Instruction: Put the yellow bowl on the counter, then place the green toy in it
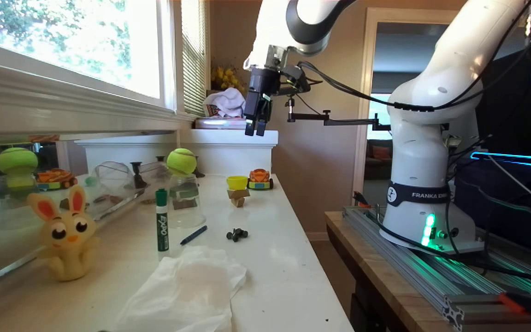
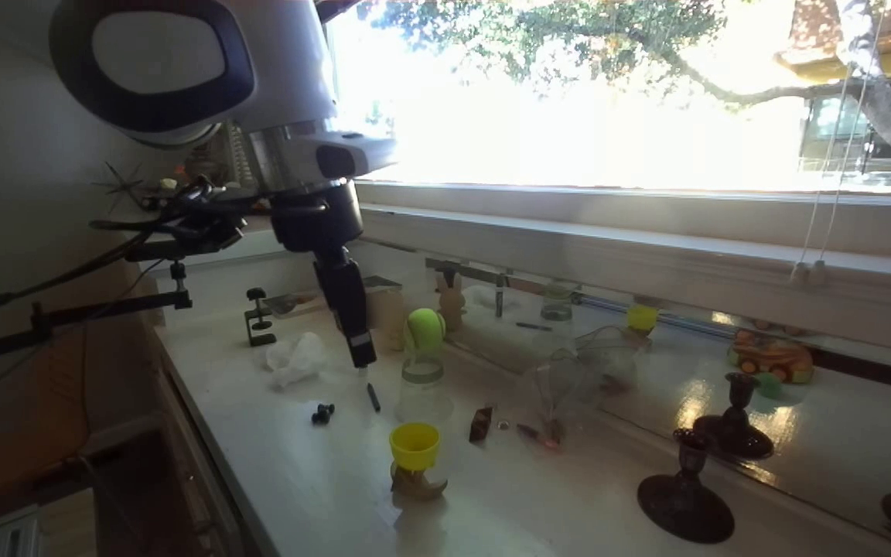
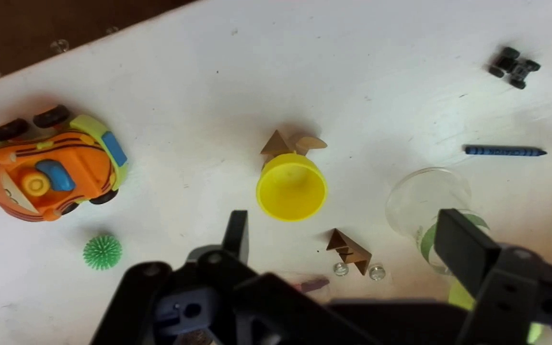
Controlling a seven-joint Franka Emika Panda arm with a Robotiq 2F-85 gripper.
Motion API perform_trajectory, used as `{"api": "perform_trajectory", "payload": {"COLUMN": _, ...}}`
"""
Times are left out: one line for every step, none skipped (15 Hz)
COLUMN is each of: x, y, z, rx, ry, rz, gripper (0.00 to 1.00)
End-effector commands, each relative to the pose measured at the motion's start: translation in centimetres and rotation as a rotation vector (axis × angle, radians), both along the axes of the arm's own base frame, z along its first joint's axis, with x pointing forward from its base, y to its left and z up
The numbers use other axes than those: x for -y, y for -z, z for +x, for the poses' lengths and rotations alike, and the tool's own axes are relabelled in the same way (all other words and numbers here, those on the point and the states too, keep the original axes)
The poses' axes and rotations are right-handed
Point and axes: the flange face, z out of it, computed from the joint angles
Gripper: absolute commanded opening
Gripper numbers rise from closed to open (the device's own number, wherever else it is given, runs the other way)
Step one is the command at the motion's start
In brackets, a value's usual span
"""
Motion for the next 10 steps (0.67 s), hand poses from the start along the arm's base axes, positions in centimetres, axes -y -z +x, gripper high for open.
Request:
{"api": "perform_trajectory", "payload": {"x": 2.2, "y": 0.1, "z": 1.6, "rx": -0.013, "ry": 0.016, "rz": -0.059, "gripper": 1.0}}
{"api": "perform_trajectory", "payload": {"x": 2.9, "y": 0.0, "z": 1.8, "rx": -0.01, "ry": 0.031, "rz": -0.063, "gripper": 1.0}}
{"api": "perform_trajectory", "payload": {"x": 3.8, "y": -0.2, "z": 2.0, "rx": 0.001, "ry": 0.055, "rz": -0.066, "gripper": 1.0}}
{"api": "perform_trajectory", "payload": {"x": 4.6, "y": -0.4, "z": 2.2, "rx": 0.008, "ry": 0.071, "rz": -0.056, "gripper": 1.0}}
{"api": "perform_trajectory", "payload": {"x": 5.2, "y": -0.5, "z": 2.4, "rx": 0.015, "ry": 0.082, "rz": -0.058, "gripper": 1.0}}
{"api": "perform_trajectory", "payload": {"x": 5.5, "y": -0.6, "z": 2.7, "rx": 0.011, "ry": 0.085, "rz": -0.048, "gripper": 1.0}}
{"api": "perform_trajectory", "payload": {"x": 5.6, "y": -0.5, "z": 3.0, "rx": 0.003, "ry": 0.08, "rz": -0.044, "gripper": 1.0}}
{"api": "perform_trajectory", "payload": {"x": 5.5, "y": -0.3, "z": 3.3, "rx": 0.0, "ry": 0.071, "rz": -0.035, "gripper": 1.0}}
{"api": "perform_trajectory", "payload": {"x": 5.1, "y": 0.0, "z": 3.7, "rx": -0.01, "ry": 0.06, "rz": -0.03, "gripper": 1.0}}
{"api": "perform_trajectory", "payload": {"x": 4.7, "y": 0.4, "z": 3.9, "rx": -0.022, "ry": 0.048, "rz": -0.023, "gripper": 1.0}}
